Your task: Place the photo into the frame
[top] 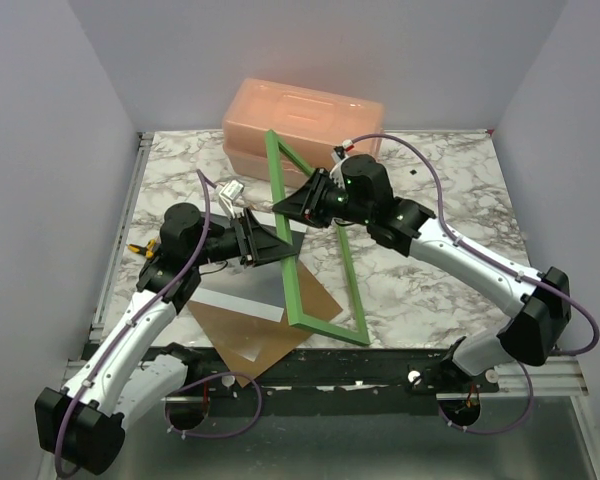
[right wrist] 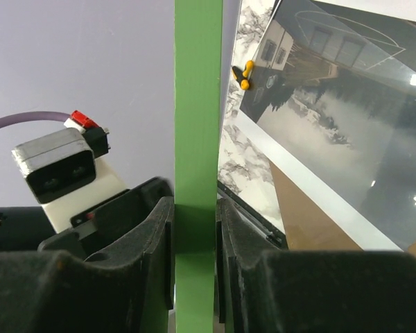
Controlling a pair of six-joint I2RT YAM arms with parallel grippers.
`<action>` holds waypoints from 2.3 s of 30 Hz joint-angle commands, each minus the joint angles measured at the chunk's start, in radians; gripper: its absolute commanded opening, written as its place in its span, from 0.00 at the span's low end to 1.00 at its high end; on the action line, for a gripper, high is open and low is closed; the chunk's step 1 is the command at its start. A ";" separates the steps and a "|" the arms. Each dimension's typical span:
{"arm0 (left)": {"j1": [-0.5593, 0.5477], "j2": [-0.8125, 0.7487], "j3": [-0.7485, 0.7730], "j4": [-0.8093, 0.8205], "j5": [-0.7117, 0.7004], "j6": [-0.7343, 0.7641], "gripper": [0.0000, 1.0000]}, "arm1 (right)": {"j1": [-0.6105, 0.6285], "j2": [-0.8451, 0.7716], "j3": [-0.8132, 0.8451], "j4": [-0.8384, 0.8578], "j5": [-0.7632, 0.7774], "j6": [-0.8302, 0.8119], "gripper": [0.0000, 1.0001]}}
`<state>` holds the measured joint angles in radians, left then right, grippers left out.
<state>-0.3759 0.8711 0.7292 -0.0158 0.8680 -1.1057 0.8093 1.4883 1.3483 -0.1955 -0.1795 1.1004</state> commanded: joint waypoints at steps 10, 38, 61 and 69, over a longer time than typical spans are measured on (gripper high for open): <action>-0.059 0.091 0.117 0.096 -0.026 -0.034 0.00 | -0.027 -0.071 -0.011 0.077 0.025 -0.041 0.09; -0.078 0.128 0.451 -0.404 -0.271 0.242 0.00 | -0.144 -0.120 0.063 -0.161 -0.017 -0.094 1.00; -0.272 0.254 0.444 -0.466 -0.480 0.251 0.06 | -0.165 -0.067 -0.024 -0.208 -0.070 -0.035 0.74; -0.274 0.207 0.461 -0.492 -0.476 0.314 0.69 | -0.191 -0.082 -0.022 -0.275 -0.022 -0.105 0.35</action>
<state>-0.6483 1.1164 1.1568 -0.4992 0.4198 -0.8421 0.6346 1.4139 1.3228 -0.4427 -0.2302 1.0538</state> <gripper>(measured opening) 0.551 0.431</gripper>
